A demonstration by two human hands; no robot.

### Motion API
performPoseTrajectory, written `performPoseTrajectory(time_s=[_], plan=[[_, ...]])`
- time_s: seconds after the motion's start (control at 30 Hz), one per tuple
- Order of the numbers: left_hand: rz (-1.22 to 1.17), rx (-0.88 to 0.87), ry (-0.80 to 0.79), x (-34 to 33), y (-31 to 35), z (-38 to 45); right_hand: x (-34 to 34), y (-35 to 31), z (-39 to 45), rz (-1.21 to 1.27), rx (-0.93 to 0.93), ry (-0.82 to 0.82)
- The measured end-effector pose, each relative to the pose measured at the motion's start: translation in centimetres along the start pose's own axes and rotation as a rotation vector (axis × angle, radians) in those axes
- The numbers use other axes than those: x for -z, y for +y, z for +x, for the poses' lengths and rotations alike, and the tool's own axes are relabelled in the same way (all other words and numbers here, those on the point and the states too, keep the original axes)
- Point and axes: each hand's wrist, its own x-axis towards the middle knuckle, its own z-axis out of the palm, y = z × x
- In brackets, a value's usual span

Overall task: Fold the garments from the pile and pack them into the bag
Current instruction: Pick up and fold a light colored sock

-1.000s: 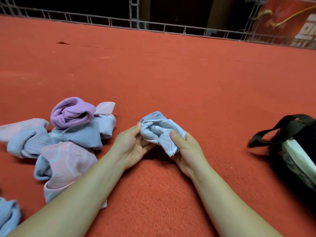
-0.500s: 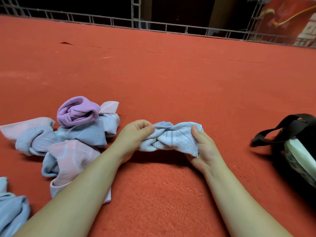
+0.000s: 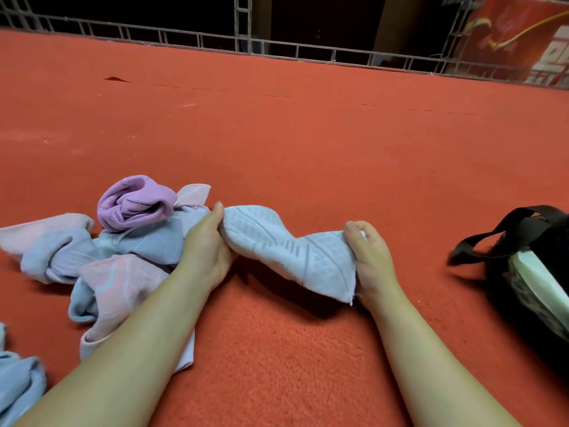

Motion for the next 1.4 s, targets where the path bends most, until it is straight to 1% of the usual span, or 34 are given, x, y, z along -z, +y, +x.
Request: performPoseTrajectory(time_s=[0.03, 0.1, 0.17, 0.2, 0.23, 0.27, 0.33, 0.37, 0.43, 0.47, 0.53, 0.63, 0.67, 0.7, 0.73, 0.77, 0.8, 0.83, 0.87, 0.9, 0.93, 0.97, 1.0, 1.03, 1.07, 1.13, 1.17, 1.2, 1.23, 1.27, 1.33, 1.37, 1.4], plan=[[0.068, 0.005, -0.025, 0.0, 0.2, -0.3, 0.5, -0.2, -0.1, 0.03, -0.008, -0.07], [0.351, 0.036, -0.106, 0.0, 0.2, -0.9, 1.3, -0.6, -0.2, 0.119, -0.032, -0.204], [0.664, 0.0, -0.19, 0.3, -0.2, -1.2, 1.5, -0.8, -0.3, 0.145, -0.068, -0.268], [0.732, -0.051, -0.187, 0.5, -0.4, -1.0, 1.4, -0.8, -0.2, 0.138, -0.091, -0.257], [0.725, -0.105, -0.156, 0.7, -0.5, -0.8, 1.4, -0.7, 0.0, 0.123, -0.108, -0.209], [0.66, -0.16, -0.108, 0.7, -0.5, -0.6, 1.5, -0.6, 0.2, 0.092, -0.119, -0.134], [0.444, -0.276, -0.009, 0.6, -0.1, -0.3, 1.8, -0.4, 0.7, 0.037, -0.139, 0.024], [0.367, -0.325, 0.036, 0.6, 0.0, -0.2, 2.0, -0.5, 0.9, 0.042, -0.152, 0.078], [0.334, -0.381, 0.114, 0.5, 0.1, 0.0, 2.5, -0.7, 1.0, 0.018, -0.174, 0.113], [0.371, -0.39, 0.138, 0.6, 0.1, 0.0, 2.8, -0.7, 1.2, -0.048, -0.176, 0.108], [0.487, -0.359, 0.123, 0.8, -0.1, 0.3, 3.5, -0.5, 1.5, -0.254, -0.184, 0.091], [0.642, -0.209, 0.031, 1.0, -0.6, 0.6, 4.2, -0.5, 1.6, -0.568, -0.198, 0.112], [0.711, -0.195, 0.03, 1.1, -0.8, 0.6, 4.3, -0.4, 1.6, -0.678, -0.192, 0.135], [0.797, -0.234, 0.051, 1.2, -0.9, 0.6, 4.3, -0.5, 1.5, -0.792, -0.177, 0.159], [0.89, -0.316, 0.065, 1.2, -0.9, 0.5, 4.2, -0.5, 1.3, -0.889, -0.129, 0.169], [0.984, -0.423, 0.059, 1.2, -1.0, 0.2, 3.9, -0.7, 1.1, -0.966, -0.034, 0.147], [1.084, -0.527, 0.017, 1.1, -1.0, -0.1, 3.3, -0.7, 0.8, -1.037, 0.085, 0.077], [1.205, -0.577, -0.065, 1.2, -1.2, -0.1, 2.6, -0.7, 0.4, -1.108, 0.185, -0.047], [1.363, -0.568, -0.158, 1.0, -1.4, -0.3, 1.9, -0.3, 0.1, -1.178, 0.229, -0.2], [1.541, -0.495, -0.228, 1.1, -1.7, -0.3, 1.3, 0.0, -0.2, -1.257, 0.19, -0.342], [1.716, -0.406, -0.271, 1.1, -2.0, -0.3, 1.0, 0.4, -0.3, -1.339, 0.108, -0.436], [1.852, -0.32, -0.271, 1.2, -2.3, -0.2, 0.9, 0.7, -0.2, -1.396, 0.027, -0.463], [1.932, -0.272, -0.242, 1.4, -2.4, 0.0, 0.9, 0.8, 0.0, -1.408, -0.033, -0.424], [1.963, -0.259, -0.194, 1.5, -2.6, 0.2, 1.0, 0.9, 0.2, -1.399, -0.071, -0.355], [1.96, -0.262, -0.145, 1.7, -2.6, 0.4, 1.2, 1.1, 0.4, -1.404, -0.072, -0.277], [1.88, -0.279, -0.063, 1.6, -2.5, 0.3, 1.3, 0.6, 0.7, -1.413, 0.002, -0.143], [1.812, -0.29, -0.031, 1.6, -2.4, 0.2, 1.2, 0.0, 0.7, -1.37, 0.019, -0.107], [1.736, -0.294, -0.001, 1.5, -2.2, 0.2, 1.4, -0.6, 0.6, -1.3, 0.004, -0.125], [1.656, -0.284, 0.033, 1.5, -2.0, 0.1, 1.8, -1.3, 0.3, -1.228, -0.047, -0.214], [1.587, -0.275, 0.058, 1.5, -1.8, 0.1, 2.5, -2.0, 0.0, -1.182, -0.143, -0.368], [1.478, -0.29, 0.032, 1.6, -1.4, 0.2, 4.2, -3.1, -0.9, -1.05, -0.42, -0.686], [1.422, -0.304, -0.008, 1.7, -1.3, 0.2, 4.7, -3.6, -1.4, -0.99, -0.532, -0.764], [1.333, -0.302, -0.067, 1.7, -1.3, 0.1, 4.9, -3.9, -1.6, -0.962, -0.574, -0.771]])
